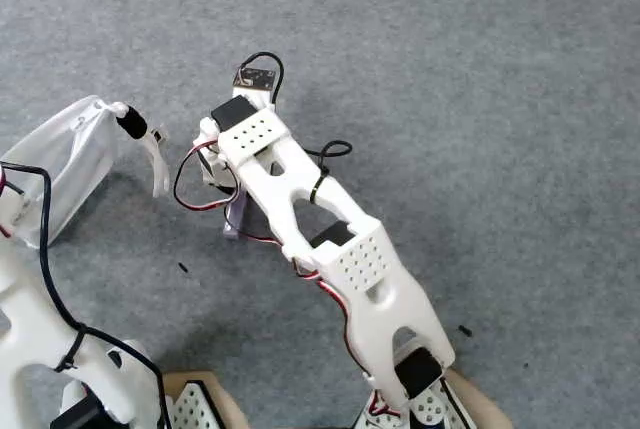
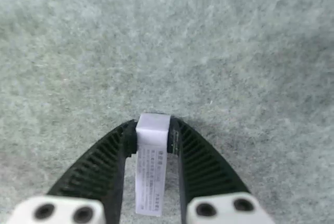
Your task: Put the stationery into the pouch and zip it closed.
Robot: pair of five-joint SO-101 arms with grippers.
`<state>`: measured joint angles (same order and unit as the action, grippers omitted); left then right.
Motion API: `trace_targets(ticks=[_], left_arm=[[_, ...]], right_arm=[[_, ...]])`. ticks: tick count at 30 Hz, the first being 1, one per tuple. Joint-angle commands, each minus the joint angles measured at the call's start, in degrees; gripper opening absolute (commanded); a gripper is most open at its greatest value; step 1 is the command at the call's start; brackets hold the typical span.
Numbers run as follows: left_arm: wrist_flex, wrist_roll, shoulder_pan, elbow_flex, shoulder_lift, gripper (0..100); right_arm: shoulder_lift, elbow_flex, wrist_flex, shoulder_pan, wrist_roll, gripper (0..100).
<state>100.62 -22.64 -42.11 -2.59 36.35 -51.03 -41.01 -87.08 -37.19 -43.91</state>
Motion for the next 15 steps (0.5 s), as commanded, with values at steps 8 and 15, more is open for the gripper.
trace_targets(ticks=[8,15], left_arm=[[0.18,-0.44,-0.04,2.86,1.05,3],[0.18,-0.53,0.04,2.86,0.97,3]], right_arm=[[1.19,-2.77,-0.53,-0.53,0.00,1.1],[1.27,-2.86,-1.67,-0.26,0.09,1.2]])
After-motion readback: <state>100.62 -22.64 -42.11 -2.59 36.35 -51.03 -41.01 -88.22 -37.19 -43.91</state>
